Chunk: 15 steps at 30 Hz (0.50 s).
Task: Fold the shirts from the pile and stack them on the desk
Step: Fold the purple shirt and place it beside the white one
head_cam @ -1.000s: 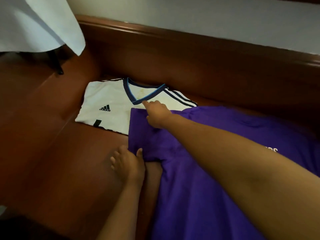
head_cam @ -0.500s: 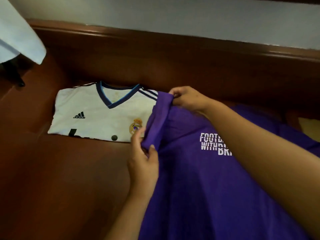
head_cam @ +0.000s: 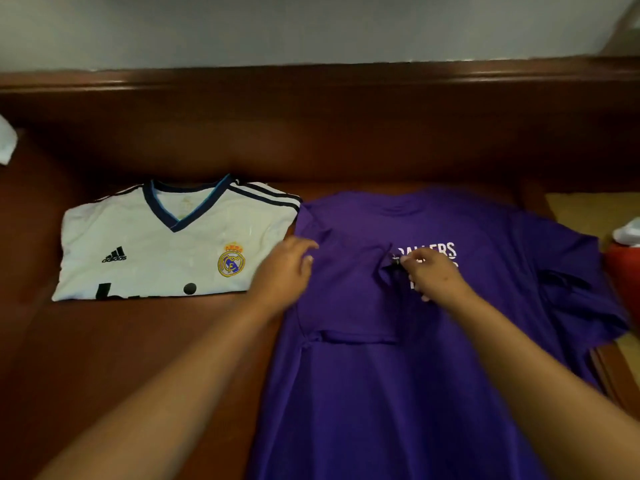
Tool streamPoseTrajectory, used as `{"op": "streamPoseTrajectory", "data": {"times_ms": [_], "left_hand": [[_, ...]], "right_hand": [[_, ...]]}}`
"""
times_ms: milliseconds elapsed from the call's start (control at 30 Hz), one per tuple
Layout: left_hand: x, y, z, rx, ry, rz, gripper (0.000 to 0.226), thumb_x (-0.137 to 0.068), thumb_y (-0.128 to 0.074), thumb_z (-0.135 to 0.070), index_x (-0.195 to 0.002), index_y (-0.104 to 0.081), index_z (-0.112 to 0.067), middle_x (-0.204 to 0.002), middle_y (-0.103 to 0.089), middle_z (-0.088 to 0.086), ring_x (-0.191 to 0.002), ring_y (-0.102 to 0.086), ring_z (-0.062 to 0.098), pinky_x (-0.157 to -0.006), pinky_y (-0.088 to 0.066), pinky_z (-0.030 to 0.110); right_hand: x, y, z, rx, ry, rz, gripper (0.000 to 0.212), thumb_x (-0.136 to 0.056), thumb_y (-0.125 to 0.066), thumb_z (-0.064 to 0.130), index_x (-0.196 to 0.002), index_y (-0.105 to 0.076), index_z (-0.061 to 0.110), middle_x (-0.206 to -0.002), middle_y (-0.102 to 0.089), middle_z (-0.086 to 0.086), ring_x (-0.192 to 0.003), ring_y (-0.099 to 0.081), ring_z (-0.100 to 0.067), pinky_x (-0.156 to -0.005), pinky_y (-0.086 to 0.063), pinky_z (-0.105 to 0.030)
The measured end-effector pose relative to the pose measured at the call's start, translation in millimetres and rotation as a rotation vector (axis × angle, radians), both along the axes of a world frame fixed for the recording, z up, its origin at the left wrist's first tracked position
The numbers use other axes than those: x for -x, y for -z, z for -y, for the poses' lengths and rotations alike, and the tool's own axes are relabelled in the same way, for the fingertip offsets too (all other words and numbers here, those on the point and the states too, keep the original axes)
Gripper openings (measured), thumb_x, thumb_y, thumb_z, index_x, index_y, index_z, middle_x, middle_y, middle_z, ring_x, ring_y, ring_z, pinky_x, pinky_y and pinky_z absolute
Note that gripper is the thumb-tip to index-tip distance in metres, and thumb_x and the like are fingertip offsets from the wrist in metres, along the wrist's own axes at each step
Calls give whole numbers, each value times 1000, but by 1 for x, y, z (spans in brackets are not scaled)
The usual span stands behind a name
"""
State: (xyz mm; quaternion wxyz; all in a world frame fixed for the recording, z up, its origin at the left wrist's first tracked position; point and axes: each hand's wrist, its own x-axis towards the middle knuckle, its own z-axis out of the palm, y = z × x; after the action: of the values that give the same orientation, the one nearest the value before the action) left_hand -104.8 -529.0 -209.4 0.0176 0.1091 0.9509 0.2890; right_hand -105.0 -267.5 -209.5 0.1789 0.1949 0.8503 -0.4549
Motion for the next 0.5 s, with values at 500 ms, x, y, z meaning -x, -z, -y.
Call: {"op": "streamPoseTrajectory", "data": {"times_ms": [500], "left_hand": [[98, -22, -5, 520, 210, 256, 34, -86, -54, -13, -119, -62, -17, -123, -60, 10, -110, -56, 28, -91, -46, 35]], "right_hand": [[2, -5, 20, -337, -13, -143, 32, -89, -45, 1, -121, -42, 4, -102, -59, -15, -94, -58, -35, -67, -39, -34]]}}
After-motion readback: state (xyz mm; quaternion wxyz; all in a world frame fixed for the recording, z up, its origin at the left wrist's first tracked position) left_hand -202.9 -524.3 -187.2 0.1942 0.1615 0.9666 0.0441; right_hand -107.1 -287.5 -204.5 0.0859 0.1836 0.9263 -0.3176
